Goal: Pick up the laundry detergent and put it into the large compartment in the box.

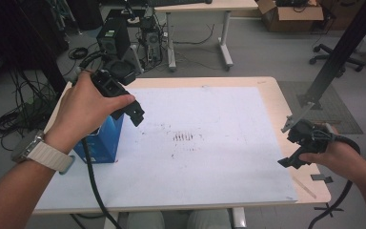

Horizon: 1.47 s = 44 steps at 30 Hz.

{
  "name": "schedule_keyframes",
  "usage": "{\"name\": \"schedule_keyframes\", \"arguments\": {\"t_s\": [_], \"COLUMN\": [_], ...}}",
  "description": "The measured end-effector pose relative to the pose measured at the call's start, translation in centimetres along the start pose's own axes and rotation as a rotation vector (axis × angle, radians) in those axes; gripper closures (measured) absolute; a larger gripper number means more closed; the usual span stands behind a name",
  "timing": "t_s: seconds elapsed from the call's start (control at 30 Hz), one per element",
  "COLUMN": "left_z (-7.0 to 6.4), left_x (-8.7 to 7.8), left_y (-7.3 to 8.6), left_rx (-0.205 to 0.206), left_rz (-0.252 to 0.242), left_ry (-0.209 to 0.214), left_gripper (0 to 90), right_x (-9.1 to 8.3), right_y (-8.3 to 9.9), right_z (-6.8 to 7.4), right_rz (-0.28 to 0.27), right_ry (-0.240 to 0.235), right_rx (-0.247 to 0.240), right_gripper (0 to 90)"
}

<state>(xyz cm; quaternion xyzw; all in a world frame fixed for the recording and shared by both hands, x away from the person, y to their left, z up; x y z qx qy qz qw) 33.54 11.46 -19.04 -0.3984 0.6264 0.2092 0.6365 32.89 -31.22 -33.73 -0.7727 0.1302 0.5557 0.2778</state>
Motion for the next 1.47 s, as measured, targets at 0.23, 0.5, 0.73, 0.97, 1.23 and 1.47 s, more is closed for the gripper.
{"name": "schedule_keyframes", "arguments": {"t_s": [0.23,0.5,0.73,0.97,1.23,1.47], "left_z": [-1.9,-4.1,-4.7,-4.7,-4.7,-4.4], "left_x": [-0.4,0.0,0.5,0.7,0.8,0.9], "left_y": [-0.4,-0.7,-1.1,-1.2,-1.2,-1.1], "left_rx": [0.056,0.149,0.158,0.159,0.159,0.155], "left_rz": [-0.012,-0.002,-0.005,0.004,0.013,0.009], "left_ry": [0.032,0.071,0.086,0.082,0.081,0.083], "left_gripper": [4.2,4.8,5.3,5.3,5.7,5.7], "right_x": [-0.4,-0.4,-0.3,-0.3,-0.3,-0.2], "right_y": [-0.4,-0.5,-0.6,-0.5,-0.5,-0.5], "right_z": [-0.1,0.0,-0.2,-0.1,-0.1,-0.1], "right_rz": [-0.011,-0.018,-0.024,-0.027,-0.028,-0.026], "right_ry": [0.009,0.014,0.012,0.013,0.012,0.011], "right_rx": [-0.003,-0.012,-0.012,-0.01,-0.011,-0.013], "right_gripper": [9.7,9.7,9.7,9.6,9.7,9.7]}}
Point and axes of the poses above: each handheld gripper's, and its own axes: x roughly forward along the jaws, y roughly out of its underside, z roughly to its left, the point moved 5 cm from there along x, roughly forward along the jaws, and after that the axes turned 10 degrees about y, right-handed, at the moved point
